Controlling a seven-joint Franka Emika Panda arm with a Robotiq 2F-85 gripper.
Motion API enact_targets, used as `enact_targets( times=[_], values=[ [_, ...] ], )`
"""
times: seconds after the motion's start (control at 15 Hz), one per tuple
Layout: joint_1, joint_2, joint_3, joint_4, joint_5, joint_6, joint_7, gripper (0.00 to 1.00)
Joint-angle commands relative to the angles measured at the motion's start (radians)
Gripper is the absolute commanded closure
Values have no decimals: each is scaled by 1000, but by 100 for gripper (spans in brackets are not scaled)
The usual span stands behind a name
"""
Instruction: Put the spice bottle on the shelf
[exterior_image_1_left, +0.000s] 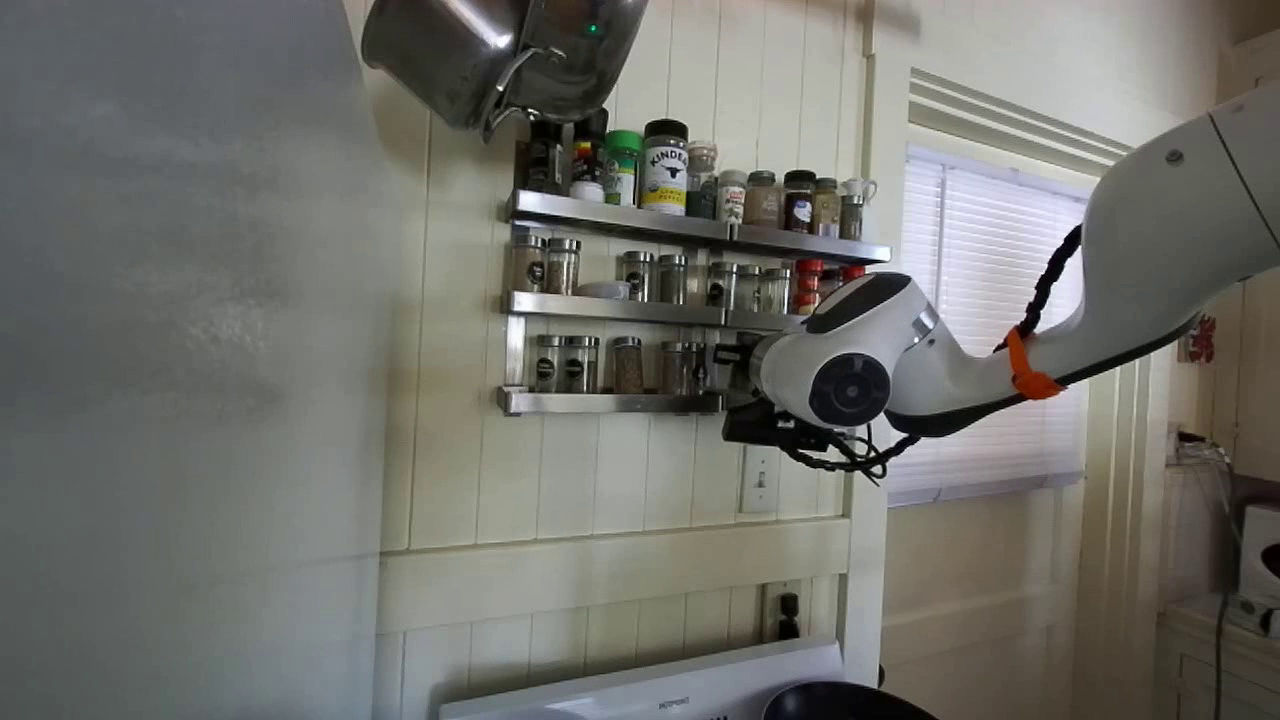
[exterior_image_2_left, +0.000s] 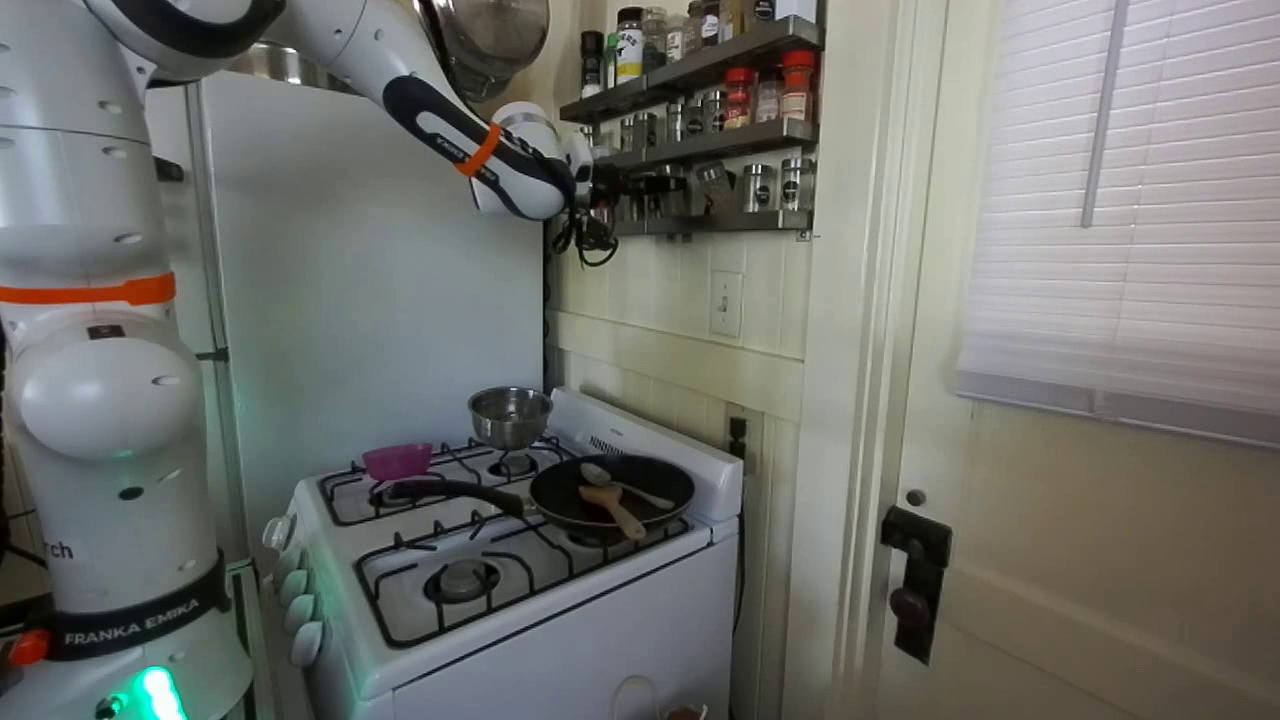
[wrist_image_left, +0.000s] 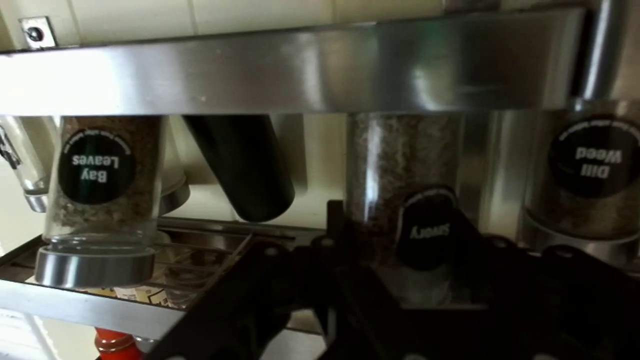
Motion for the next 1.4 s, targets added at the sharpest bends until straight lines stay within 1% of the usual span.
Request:
enact_targets(
  times=[0.0, 0.33, 0.73, 0.93, 1.33],
  values=[
    [-13, -6, -1, 15, 79, 52, -50, 77],
    [-21, -5, -4, 28, 143, 95, -106, 77],
    [-31, -2, -9, 56, 243, 142, -225, 77],
    [-33, 5, -8, 66, 291, 154, -283, 77],
    [-28, 10, -10, 70, 340, 151, -359, 77]
  ],
)
